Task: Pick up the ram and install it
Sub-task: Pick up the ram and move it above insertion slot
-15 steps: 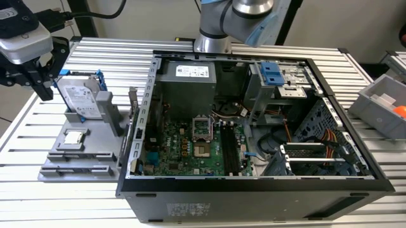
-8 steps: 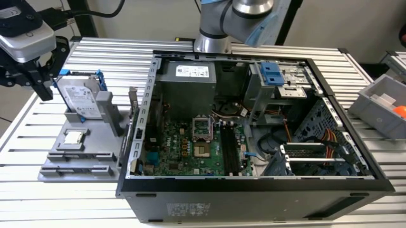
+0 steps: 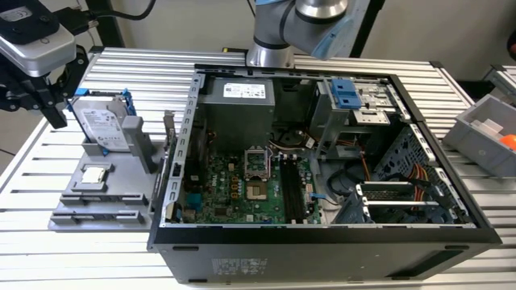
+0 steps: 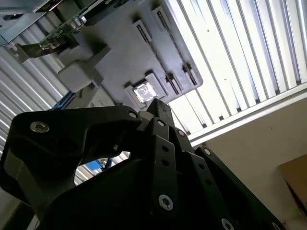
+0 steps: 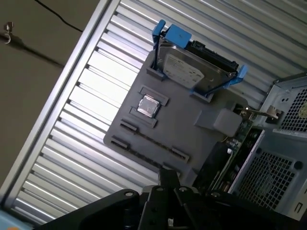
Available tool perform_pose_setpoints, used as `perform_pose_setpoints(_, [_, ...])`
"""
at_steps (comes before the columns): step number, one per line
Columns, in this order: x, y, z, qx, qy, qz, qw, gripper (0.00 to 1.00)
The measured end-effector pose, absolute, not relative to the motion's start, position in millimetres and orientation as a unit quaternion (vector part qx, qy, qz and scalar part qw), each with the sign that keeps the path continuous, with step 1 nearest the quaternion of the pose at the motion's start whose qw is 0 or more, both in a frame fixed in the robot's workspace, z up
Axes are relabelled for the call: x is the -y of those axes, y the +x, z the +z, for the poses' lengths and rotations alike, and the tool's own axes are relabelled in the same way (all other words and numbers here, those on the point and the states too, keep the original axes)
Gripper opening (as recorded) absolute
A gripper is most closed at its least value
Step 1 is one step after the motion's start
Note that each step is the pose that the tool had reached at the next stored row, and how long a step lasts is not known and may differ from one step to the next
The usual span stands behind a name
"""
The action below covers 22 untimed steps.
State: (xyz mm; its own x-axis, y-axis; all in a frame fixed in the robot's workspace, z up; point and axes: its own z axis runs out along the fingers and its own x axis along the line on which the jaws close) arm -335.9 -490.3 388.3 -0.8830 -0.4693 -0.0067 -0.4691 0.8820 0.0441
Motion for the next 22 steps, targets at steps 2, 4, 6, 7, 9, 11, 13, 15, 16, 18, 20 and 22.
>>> perform_pose_setpoints(2, [490.3, -335.9, 388.3, 0.968, 0.250, -0.022, 0.002, 0.00])
perform_pose_setpoints(4, [490.3, -335.9, 388.3, 0.966, 0.258, -0.022, 0.002, 0.00])
perform_pose_setpoints(6, [490.3, -335.9, 388.2, 0.964, 0.266, -0.022, 0.003, 0.00])
perform_pose_setpoints(7, [490.3, -335.9, 388.3, 0.963, 0.270, -0.022, 0.003, 0.00])
perform_pose_setpoints(9, [490.3, -335.9, 388.2, 0.960, 0.279, -0.022, 0.003, 0.00])
perform_pose_setpoints(11, [490.3, -335.9, 388.2, 0.958, 0.287, -0.022, 0.003, 0.00])
perform_pose_setpoints(13, [490.3, -335.9, 388.3, 0.955, 0.295, -0.022, 0.003, 0.00])
perform_pose_setpoints(15, [490.3, -335.9, 388.2, 0.953, 0.302, -0.022, 0.003, 0.00])
perform_pose_setpoints(16, [490.3, -335.9, 388.2, 0.952, 0.306, -0.022, 0.004, 0.00])
perform_pose_setpoints(18, [490.3, -335.9, 388.2, 0.950, 0.313, -0.022, 0.004, 0.00])
perform_pose_setpoints(20, [490.3, -335.9, 388.2, 0.947, 0.320, -0.022, 0.004, 0.00])
perform_pose_setpoints(22, [490.3, -335.9, 388.2, 0.945, 0.327, -0.022, 0.004, 0.00])
